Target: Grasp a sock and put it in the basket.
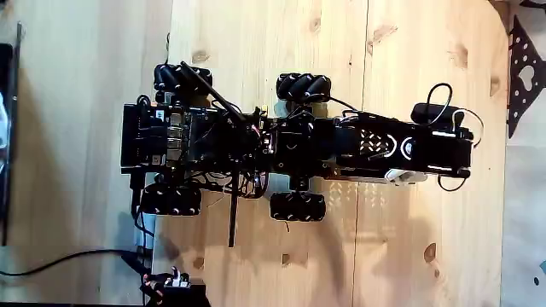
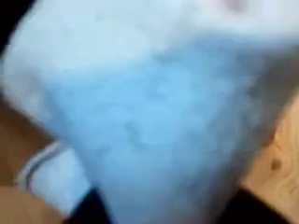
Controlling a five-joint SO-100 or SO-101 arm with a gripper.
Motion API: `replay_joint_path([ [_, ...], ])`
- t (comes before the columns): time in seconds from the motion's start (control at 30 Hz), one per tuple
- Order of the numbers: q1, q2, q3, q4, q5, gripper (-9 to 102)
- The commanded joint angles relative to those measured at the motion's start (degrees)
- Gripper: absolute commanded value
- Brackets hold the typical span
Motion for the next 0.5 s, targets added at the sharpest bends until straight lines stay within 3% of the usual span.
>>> replay_joint_path([
  [0.0, 1.1, 2.5, 1.1, -0.2, -1.6, -1],
  [0.47, 6.4, 6.2, 12.7, -5.3, -13.4, -1],
])
